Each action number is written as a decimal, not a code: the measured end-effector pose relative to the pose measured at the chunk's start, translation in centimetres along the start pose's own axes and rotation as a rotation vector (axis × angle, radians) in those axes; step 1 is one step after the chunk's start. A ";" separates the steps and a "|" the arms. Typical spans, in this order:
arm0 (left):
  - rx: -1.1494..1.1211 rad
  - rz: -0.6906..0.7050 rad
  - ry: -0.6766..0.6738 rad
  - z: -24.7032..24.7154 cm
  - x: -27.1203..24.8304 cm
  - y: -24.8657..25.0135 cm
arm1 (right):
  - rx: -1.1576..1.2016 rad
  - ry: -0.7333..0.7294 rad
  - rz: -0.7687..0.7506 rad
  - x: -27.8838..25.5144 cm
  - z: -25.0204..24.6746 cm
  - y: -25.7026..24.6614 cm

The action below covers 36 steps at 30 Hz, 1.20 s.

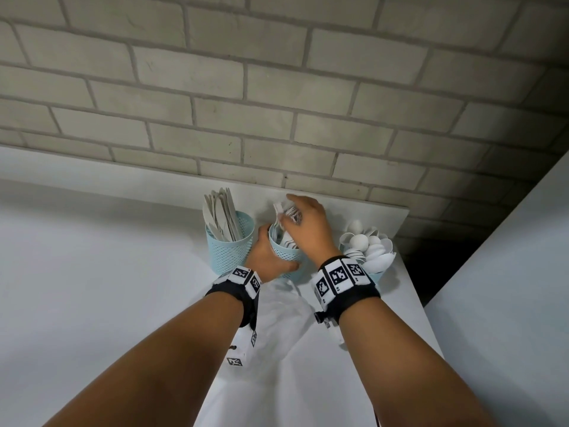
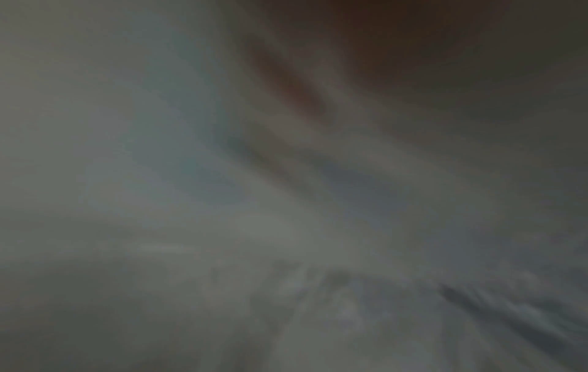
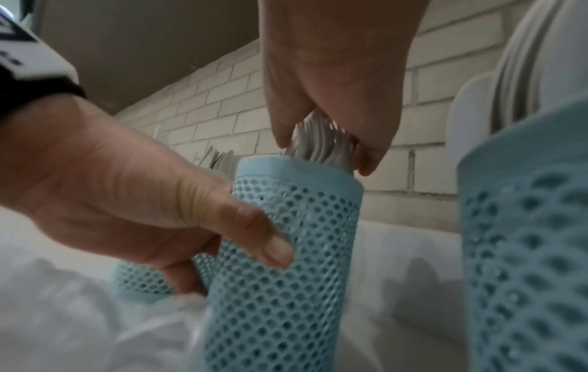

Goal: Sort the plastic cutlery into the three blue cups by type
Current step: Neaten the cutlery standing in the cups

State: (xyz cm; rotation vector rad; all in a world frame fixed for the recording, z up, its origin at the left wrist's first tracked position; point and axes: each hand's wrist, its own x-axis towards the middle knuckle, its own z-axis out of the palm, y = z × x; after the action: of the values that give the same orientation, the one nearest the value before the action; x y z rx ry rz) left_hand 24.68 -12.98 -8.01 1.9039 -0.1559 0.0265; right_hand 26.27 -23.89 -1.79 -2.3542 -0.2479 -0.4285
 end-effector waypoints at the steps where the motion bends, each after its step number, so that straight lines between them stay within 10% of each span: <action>1: 0.001 -0.011 0.002 0.0 0.1 0.0 | 0.019 0.038 0.013 0.1 -0.6 -0.2; 10: 0.238 -0.137 0.064 -0.4 -1.6 1.8 | -0.071 0.203 0.095 -0.1 -6.4 -0.4; 18: 0.705 -0.266 -0.292 -0.5 -4.0 7.6 | -0.104 0.543 0.263 -3.7 -10.0 1.3; 26: 0.633 -0.195 -0.462 5.1 -3.9 10.2 | 0.039 0.248 0.340 -7.3 -9.2 5.4; 36: 0.160 0.024 -0.273 9.2 -2.6 7.8 | 0.111 0.174 0.178 -6.7 -7.1 6.8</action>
State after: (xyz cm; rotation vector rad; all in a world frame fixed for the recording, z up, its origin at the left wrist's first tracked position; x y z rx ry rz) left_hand 20.64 -23.97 -4.03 2.0591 -0.3709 -0.2115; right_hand 20.45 -34.12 -3.67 -2.1932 0.0198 -0.5157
